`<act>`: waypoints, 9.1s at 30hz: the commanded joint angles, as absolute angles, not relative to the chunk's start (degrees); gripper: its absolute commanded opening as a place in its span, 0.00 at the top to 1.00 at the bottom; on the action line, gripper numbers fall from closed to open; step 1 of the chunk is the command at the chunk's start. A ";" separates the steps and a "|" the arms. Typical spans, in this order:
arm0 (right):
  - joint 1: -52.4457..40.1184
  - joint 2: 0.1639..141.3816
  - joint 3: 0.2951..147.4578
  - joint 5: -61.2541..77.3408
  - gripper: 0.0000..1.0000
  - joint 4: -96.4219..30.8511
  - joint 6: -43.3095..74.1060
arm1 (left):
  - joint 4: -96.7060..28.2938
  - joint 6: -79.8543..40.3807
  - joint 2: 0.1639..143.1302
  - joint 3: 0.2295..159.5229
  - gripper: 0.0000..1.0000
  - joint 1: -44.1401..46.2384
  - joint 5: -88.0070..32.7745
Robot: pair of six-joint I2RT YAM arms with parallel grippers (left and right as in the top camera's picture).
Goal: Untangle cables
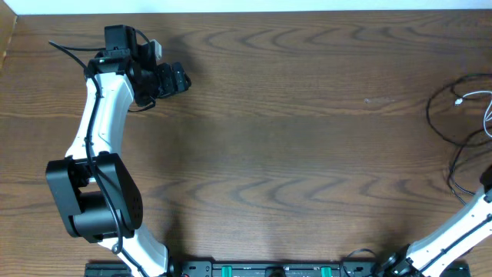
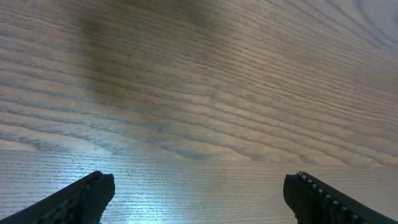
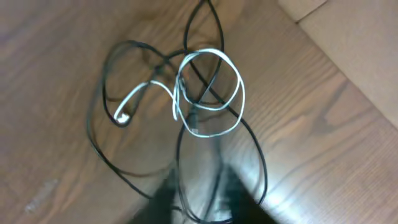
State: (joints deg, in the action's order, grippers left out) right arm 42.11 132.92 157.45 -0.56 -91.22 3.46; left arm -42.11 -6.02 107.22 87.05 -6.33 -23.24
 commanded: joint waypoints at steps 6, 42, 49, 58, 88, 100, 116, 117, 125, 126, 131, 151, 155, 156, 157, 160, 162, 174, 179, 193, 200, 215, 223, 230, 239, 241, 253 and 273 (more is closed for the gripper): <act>39.33 130.19 158.23 5.13 0.01 -97.34 2.74 | -42.09 -6.31 106.00 87.99 0.08 -6.42 -22.90; -14.57 123.04 157.64 -0.75 0.01 -95.88 -3.55 | -42.85 -4.58 93.38 87.99 0.02 -6.46 -6.35; -18.87 123.85 157.67 -3.31 0.01 -89.56 0.80 | -42.85 -4.58 93.38 87.99 0.01 -6.46 -6.37; -18.96 123.87 157.67 -2.02 0.01 -96.66 3.14 | -42.85 -4.58 93.38 87.99 0.02 -6.46 -6.35; -5.85 75.26 87.31 3.53 0.01 -46.46 -4.38 | -42.85 -4.58 93.38 87.99 0.01 -6.46 -6.35; 2.37 32.05 26.81 4.45 0.01 -5.23 -4.38 | -42.85 -4.58 93.38 87.99 0.01 -6.46 -6.35; 2.15 0.67 0.32 4.47 0.01 -2.37 -4.36 | -42.83 -4.58 93.38 87.99 0.01 -6.46 -6.35; 2.17 0.25 0.32 4.45 0.01 -3.68 -4.40 | -42.85 -4.58 93.38 87.99 0.01 -6.46 -6.35; 2.15 0.34 0.32 3.75 0.01 -4.08 -4.36 | -42.85 -4.58 93.38 87.99 0.01 -6.46 -6.35; 2.15 0.36 0.32 3.75 0.01 -4.08 -4.36 | -42.85 -4.58 93.38 87.99 0.01 -6.46 -6.37; 2.15 0.38 0.32 3.75 0.01 -4.10 -4.36 | -42.85 -4.58 93.38 87.99 0.01 -6.46 -6.35; 2.15 0.38 0.32 3.75 0.01 -4.08 -4.36 | -42.85 -4.58 93.38 87.99 0.01 -6.46 -6.35; 2.15 0.38 0.32 3.75 0.01 -4.08 -4.36 | -42.83 -4.56 93.38 87.99 0.01 -6.48 -5.43; 2.15 0.38 0.32 3.75 0.01 -4.08 -4.36 | -42.81 -4.58 93.38 87.99 0.01 -6.48 -3.31; 2.15 0.38 0.32 3.75 0.01 -4.08 -4.36 | -43.11 -4.58 93.17 87.99 0.01 -6.46 -1.91; 2.15 0.38 0.32 3.75 0.01 -4.08 -4.36 | -44.64 -4.75 91.13 87.46 0.01 -6.35 -2.70; 2.15 0.38 0.32 3.75 0.01 -4.08 -4.36 | -43.00 -4.75 87.68 85.58 0.01 -6.35 -2.72; 2.15 0.38 0.32 3.75 0.01 -4.08 -4.36 | -10.20 -4.45 61.71 51.20 0.01 -5.32 -3.64; 2.15 0.38 0.32 3.75 0.01 -4.08 -4.36 | -1.23 -4.58 51.37 37.45 0.01 -4.84 -3.38; 2.15 0.38 0.32 3.75 0.01 -4.08 -4.36 | 4.01 -4.58 20.49 12.34 0.01 -4.62 -0.75; 2.15 0.38 0.32 3.75 0.01 -4.08 -4.36 | 4.64 -4.58 13.13 5.98 0.01 -4.56 -0.14; 2.15 0.38 0.32 3.75 0.01 -4.08 -4.36 | -1.48 -4.34 2.22 0.23 0.01 -2.02 2.42; 2.15 0.38 0.32 3.75 0.01 -4.08 -4.36 | -4.03 -4.36 0.10 0.23 0.01 -0.78 2.20; 2.15 0.38 0.32 3.75 0.01 -4.08 -4.36 | -4.03 -4.36 0.38 0.23 0.01 -0.78 2.20; 2.15 0.38 0.32 3.75 0.01 -4.08 -4.36 | -4.03 -4.36 1.08 0.23 0.01 -0.78 2.20; 2.15 0.38 0.32 3.75 0.01 -4.08 -4.36 | -4.03 -4.36 1.10 0.23 0.01 -0.78 2.20; 2.15 0.38 0.32 3.75 0.01 -4.08 -4.36 | -4.03 -4.34 1.10 0.23 0.01 -0.78 2.20; 2.15 0.38 0.32 3.75 0.01 -4.08 -4.36 | -4.03 -4.36 1.15 0.23 0.01 -0.78 2.20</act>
State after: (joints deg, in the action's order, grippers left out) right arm 2.13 0.69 0.51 4.08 -3.95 -4.01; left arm -1.23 -4.67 1.02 0.89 -0.95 0.97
